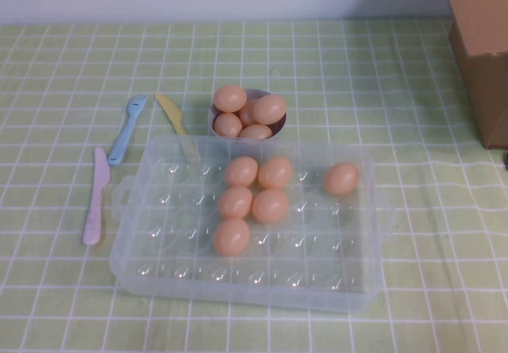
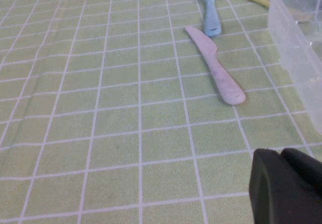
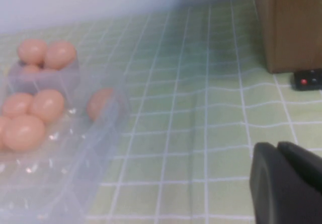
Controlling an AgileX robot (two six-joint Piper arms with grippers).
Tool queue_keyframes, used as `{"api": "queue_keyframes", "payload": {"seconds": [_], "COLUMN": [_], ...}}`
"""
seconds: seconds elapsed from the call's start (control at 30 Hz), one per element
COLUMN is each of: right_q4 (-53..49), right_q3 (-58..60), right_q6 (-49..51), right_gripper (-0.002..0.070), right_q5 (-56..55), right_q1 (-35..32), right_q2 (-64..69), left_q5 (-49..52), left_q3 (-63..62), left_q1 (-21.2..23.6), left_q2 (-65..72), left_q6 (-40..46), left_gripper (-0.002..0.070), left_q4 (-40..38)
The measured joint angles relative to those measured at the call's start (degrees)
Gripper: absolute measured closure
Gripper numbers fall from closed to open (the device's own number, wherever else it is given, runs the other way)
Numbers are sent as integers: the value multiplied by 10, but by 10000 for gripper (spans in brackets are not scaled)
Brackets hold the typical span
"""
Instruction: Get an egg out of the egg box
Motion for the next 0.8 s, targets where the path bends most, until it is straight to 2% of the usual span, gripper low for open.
{"api": "queue_keyframes", "payload": {"seconds": [0.4,0.57,0.67,0.8], "right_q4": [228,267,282,292], "right_q3": [0,0,0,-45], "right_q6": [0,0,0,0], "right_gripper": [694,694,694,694], "right_q5": [-70,-95,-83,-6], "right_q1": [0,0,0,0], "right_q2": [0,0,0,44], "left_q5": [0,0,0,0], "left_q3": [0,0,0,0], "left_q1": [0,0,0,0], "left_q2": [0,0,0,0], "left_q6": [0,0,0,0], "left_gripper": [679,679,679,679], "left_q4": [0,0,0,0]}}
